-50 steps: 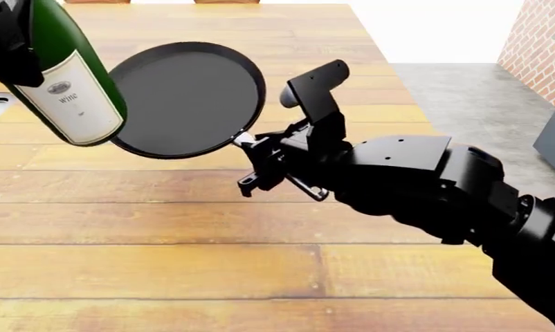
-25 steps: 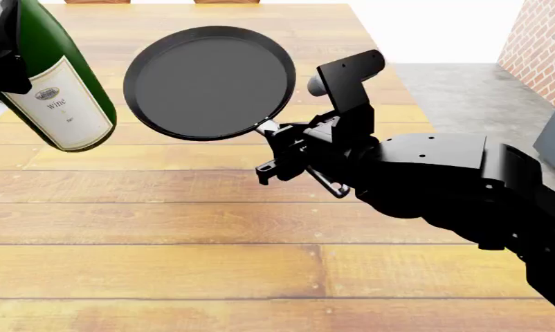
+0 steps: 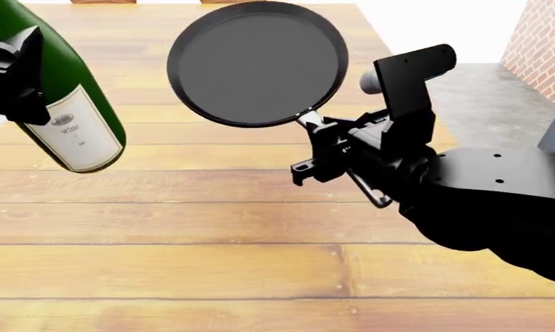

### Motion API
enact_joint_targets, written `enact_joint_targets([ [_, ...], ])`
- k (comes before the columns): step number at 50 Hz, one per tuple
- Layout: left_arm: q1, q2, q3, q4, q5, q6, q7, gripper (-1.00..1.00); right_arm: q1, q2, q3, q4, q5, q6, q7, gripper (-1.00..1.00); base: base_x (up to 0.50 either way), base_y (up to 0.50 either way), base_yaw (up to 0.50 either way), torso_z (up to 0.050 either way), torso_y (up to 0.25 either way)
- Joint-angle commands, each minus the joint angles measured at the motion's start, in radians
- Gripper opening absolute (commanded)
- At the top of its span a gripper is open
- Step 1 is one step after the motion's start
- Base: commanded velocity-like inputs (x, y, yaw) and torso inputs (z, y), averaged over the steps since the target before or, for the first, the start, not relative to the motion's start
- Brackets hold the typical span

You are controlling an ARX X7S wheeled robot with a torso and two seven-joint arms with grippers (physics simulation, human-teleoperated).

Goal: Pick the pan and bottle and place them in the sink. Then turn on the water.

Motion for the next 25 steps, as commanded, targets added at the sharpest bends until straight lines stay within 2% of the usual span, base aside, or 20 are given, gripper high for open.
enact_joint_targets([
  [1,-0.029,-0.014,-0.016,0.007,0.016,0.022,-0.010,-1.00,0.017,0.034,0.087,-0.043,-0.049,-0.026,0.048,-1.00,0.00,0.50,0.00,0.000,0.011],
  [25,-0.025,-0.010,-0.030,0.014,0.006,0.006,-0.012,-1.00,0.018,0.034,0.094,-0.043,-0.046,-0.026,0.064,-1.00,0.00,0.50,0.00,0.001,0.004],
])
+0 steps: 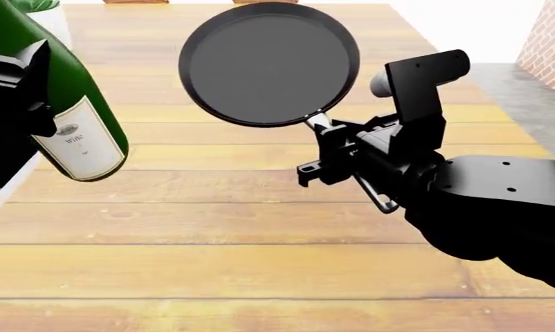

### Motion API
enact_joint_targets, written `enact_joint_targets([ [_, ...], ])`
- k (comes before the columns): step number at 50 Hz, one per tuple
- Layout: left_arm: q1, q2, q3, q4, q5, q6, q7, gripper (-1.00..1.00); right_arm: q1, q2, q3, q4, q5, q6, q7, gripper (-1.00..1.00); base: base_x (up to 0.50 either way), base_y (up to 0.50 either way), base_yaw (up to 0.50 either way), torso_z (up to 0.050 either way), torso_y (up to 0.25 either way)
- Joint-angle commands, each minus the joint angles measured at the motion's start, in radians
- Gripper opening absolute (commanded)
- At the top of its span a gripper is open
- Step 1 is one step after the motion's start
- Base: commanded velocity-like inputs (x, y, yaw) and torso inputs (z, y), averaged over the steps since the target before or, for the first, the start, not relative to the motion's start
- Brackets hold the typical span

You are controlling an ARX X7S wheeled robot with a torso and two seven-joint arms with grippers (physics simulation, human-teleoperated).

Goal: Pick the pan and bottle and place them in the sink. Then turn on the water.

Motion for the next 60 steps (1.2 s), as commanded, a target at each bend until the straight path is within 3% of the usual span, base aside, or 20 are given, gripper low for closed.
enact_joint_targets([
  [1,-0.054,-0.002,-0.027,-0.004,0.002,0.002,-0.011,-1.00,0.041,0.004,0.078,0.000,-0.075,-0.007,0.001,-1.00,0.00,0.50,0.00,0.000,0.000],
  [60,-0.021,-0.034,-0.053,0.004,0.007,0.001,-0.004,-1.00,0.021,0.030,0.097,-0.035,-0.065,-0.019,0.037,-1.00,0.00,0.50,0.00,0.001,0.004],
])
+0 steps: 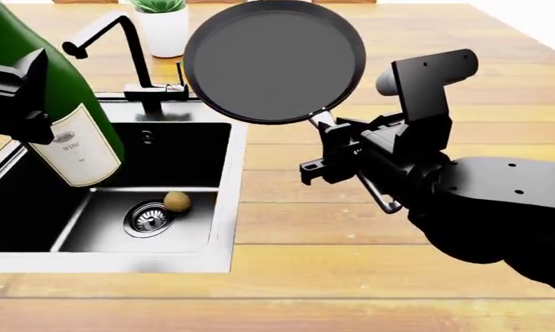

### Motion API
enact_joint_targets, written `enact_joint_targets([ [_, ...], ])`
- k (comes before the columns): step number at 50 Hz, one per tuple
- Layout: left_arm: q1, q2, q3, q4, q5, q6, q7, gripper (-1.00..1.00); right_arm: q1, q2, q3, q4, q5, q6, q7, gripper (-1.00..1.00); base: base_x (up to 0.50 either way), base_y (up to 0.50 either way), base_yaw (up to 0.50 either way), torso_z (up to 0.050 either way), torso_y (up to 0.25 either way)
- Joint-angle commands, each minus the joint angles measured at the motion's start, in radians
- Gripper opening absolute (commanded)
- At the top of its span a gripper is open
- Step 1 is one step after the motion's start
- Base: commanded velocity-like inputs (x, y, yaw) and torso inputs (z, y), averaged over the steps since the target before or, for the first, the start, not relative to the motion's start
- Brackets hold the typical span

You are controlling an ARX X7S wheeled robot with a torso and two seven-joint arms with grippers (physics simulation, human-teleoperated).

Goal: Pick the pan and bottle and place them in the sink. Then turn on the water.

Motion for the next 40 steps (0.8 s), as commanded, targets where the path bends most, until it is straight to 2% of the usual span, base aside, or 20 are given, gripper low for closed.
enact_joint_targets([
  [1,-0.058,-0.015,-0.027,-0.005,0.007,0.009,-0.005,-1.00,0.026,0.024,0.080,-0.021,-0.073,-0.013,0.012,-1.00,0.00,0.50,0.00,0.000,0.000],
  [24,-0.032,-0.020,-0.031,-0.009,0.023,0.030,0.006,-1.00,-0.103,0.244,0.112,-0.339,0.028,-0.086,0.244,-1.00,0.00,0.50,0.00,0.001,0.004],
  [40,-0.015,-0.023,-0.032,-0.005,0.032,0.044,0.011,-1.00,-0.160,0.313,0.131,-0.373,0.024,-0.151,0.268,-1.00,0.00,0.48,0.00,0.001,0.003],
])
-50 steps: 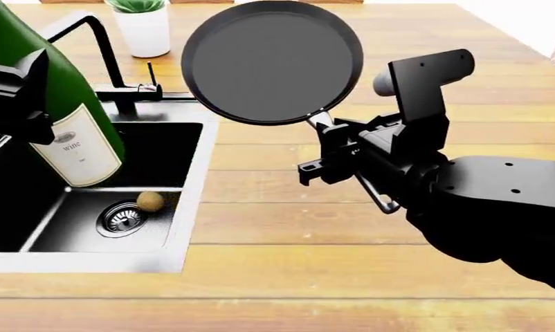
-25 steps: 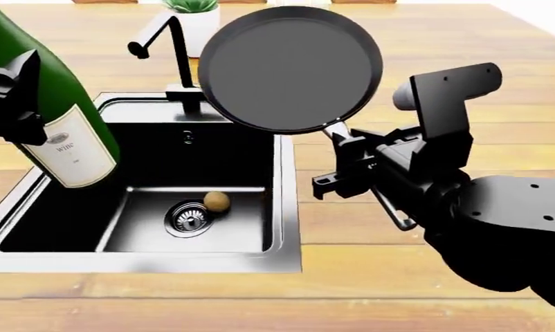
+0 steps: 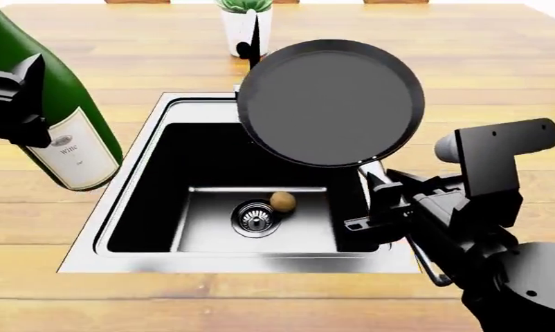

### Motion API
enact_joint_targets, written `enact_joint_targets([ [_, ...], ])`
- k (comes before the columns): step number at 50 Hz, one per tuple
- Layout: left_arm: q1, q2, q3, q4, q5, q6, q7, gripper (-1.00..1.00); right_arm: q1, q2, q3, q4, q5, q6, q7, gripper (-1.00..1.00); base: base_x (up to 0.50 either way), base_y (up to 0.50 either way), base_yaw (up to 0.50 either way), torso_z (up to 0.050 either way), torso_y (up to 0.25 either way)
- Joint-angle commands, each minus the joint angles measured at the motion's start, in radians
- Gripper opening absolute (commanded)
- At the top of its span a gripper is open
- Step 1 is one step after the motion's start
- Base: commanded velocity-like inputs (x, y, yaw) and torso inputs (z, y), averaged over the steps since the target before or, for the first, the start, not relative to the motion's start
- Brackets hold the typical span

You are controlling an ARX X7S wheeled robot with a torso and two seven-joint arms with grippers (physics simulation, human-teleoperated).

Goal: Pick the pan and bottle and place them in the sink. Then turn on the water.

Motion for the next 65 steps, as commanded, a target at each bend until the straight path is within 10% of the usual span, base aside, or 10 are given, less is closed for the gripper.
enact_joint_targets([
  [1,-0.057,-0.004,-0.022,-0.002,0.011,0.019,-0.006,-1.00,0.017,0.047,0.095,-0.028,-0.058,-0.045,0.018,-1.00,0.00,0.00,0.00,0.000,0.000],
  [65,-0.118,0.054,-0.091,-0.084,0.002,-0.093,-0.007,-1.00,0.286,0.097,0.197,0.212,0.049,0.132,0.074,-1.00,0.00,0.00,0.00,0.001,0.003],
])
